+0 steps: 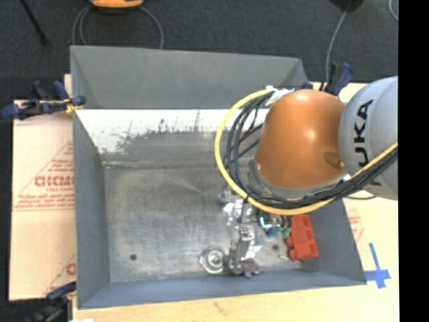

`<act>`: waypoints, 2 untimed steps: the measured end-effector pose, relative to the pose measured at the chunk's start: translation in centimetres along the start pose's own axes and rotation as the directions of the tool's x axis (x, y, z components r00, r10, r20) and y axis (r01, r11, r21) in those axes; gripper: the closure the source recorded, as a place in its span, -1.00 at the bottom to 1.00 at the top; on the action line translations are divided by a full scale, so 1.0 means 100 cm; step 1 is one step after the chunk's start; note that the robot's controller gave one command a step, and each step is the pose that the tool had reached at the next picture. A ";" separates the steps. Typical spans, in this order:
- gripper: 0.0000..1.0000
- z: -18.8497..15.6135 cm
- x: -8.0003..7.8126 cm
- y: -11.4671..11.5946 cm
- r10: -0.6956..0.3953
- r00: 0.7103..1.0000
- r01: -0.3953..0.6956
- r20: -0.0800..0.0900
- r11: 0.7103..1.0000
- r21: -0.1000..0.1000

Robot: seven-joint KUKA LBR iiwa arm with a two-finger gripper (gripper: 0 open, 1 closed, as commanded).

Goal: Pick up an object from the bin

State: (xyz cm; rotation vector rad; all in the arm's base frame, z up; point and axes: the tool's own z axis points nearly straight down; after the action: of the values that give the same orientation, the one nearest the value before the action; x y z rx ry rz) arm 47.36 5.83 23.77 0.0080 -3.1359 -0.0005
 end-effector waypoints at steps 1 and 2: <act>-1.00 0.165 -0.011 -0.038 0.197 0.980 -0.197 0.021 0.980 -0.007; -1.00 0.164 -0.006 -0.030 0.359 0.933 -0.358 0.021 0.933 -0.011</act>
Offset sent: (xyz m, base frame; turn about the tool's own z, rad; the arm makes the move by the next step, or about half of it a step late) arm 0.0046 -0.0385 -0.1677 0.1995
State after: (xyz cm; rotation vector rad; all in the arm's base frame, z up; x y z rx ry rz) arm 47.89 2.87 7.39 -0.5681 -3.1074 -0.0101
